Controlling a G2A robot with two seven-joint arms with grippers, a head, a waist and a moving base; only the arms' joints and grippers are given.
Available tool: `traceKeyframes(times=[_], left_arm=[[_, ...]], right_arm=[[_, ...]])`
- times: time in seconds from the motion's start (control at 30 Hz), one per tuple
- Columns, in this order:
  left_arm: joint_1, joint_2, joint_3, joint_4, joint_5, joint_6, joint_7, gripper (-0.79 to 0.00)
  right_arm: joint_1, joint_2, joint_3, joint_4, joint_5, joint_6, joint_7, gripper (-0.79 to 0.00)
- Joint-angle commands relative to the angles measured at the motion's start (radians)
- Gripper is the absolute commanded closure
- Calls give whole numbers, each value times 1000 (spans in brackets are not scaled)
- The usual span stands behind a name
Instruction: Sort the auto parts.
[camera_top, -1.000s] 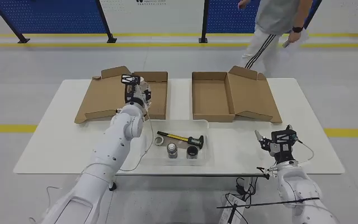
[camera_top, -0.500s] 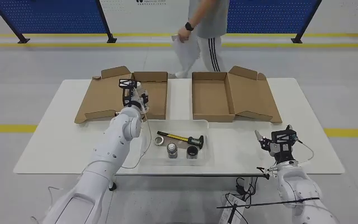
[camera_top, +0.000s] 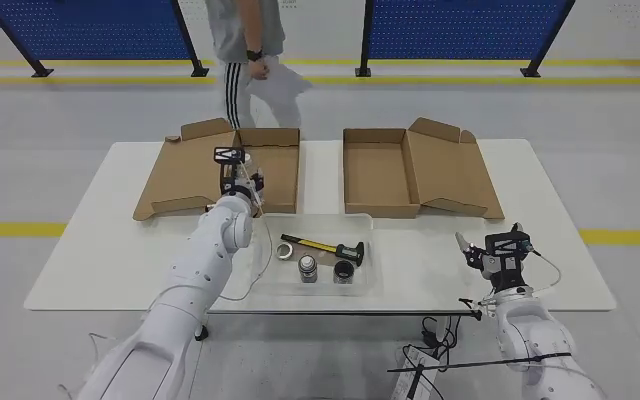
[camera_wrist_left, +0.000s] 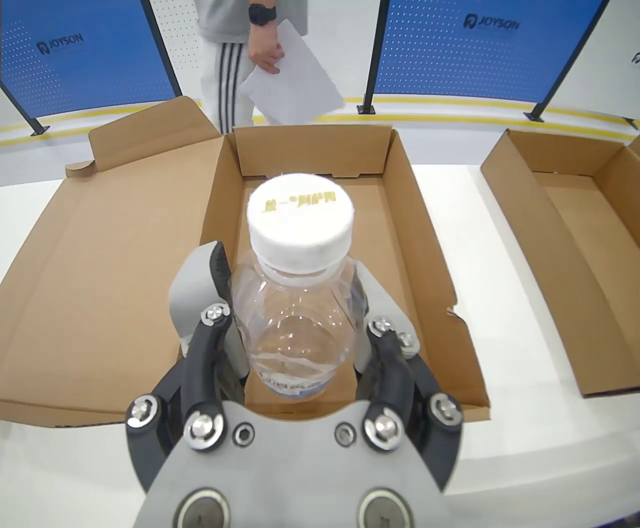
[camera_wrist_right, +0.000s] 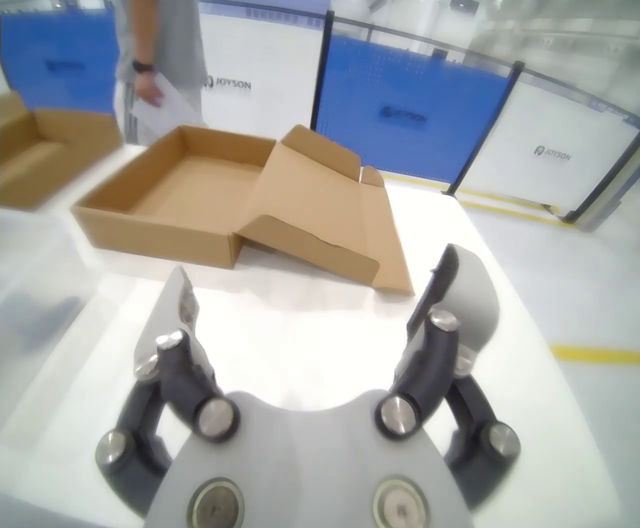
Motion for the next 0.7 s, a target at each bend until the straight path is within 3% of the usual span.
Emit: traceKeyframes(times=[0.0,0.03,0.13,0.2,0.23,0.3,0.33,0.67], left_arm=[[-1,-1,-1,3,3,1,-1,0],[-1,-2,-2,4,4,1,-3,-3],[-2,-4,-4,7,8,3,-7,-169],[-2,-5,-6,7,10,5,-9,-348],[-2,-5,-8,8,11,6,-10,-508],[-2,-6,-10,8,15,8,-11,-745],[-2,-7,-11,8,16,9,-13,-785],[4,-8,-27,-14,37,10,-23,-785]], right_arm=[[0,0,0,0,0,0,0,-785],[0,0,0,0,0,0,0,-785],[0,0,0,0,0,0,0,-785],[0,0,0,0,0,0,0,-785],[0,0,0,0,0,0,0,-785],[0,0,0,0,0,0,0,-785],[0,0,0,0,0,0,0,-785],[0,0,0,0,0,0,0,-785]])
